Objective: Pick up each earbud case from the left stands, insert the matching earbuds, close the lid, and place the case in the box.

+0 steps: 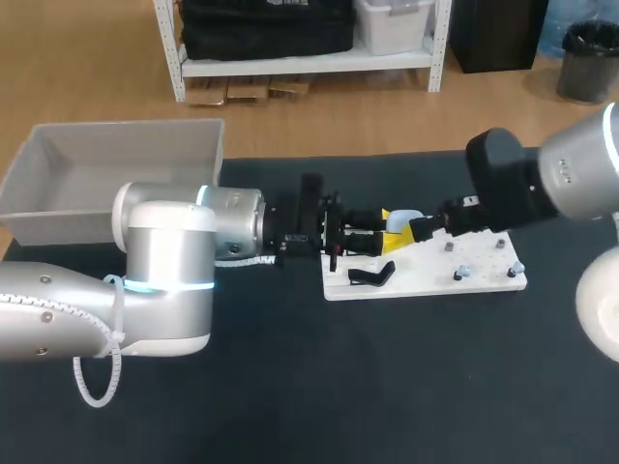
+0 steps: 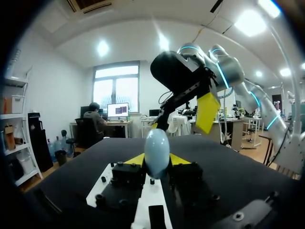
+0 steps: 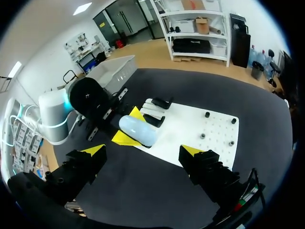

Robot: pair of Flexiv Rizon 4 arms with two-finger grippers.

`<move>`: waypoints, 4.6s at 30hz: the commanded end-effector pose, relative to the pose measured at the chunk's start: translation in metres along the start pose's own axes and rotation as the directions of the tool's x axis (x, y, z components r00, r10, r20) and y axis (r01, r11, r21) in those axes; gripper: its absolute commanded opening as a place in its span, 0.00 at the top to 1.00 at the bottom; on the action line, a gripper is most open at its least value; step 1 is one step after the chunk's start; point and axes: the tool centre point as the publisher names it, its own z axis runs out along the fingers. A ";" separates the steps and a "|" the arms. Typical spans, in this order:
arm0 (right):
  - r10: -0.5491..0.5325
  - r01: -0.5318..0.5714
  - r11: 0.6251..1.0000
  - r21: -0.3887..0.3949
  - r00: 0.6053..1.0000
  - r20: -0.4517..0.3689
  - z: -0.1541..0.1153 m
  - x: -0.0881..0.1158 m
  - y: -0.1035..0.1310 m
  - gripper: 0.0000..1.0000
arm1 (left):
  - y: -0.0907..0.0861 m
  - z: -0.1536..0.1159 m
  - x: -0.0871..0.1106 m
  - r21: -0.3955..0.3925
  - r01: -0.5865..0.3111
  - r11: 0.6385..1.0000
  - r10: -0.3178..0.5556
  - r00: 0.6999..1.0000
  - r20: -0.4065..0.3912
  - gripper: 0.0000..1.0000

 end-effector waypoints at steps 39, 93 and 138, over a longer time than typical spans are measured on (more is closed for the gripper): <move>0.028 -0.028 0.999 0.030 1.000 -0.011 0.011 -0.011 -0.019 0.00 | 0.001 0.000 0.000 0.002 0.001 1.000 -0.001 1.000 0.001 1.00; 0.036 -0.035 0.999 0.033 0.999 -0.021 0.014 -0.007 -0.020 0.00 | 0.001 0.000 0.000 0.002 0.001 1.000 -0.001 1.000 0.001 1.00; -0.003 0.068 0.848 0.526 0.992 -0.123 -0.065 -0.008 -0.102 0.00 | 0.001 0.000 0.000 0.002 0.001 1.000 -0.001 1.000 0.001 1.00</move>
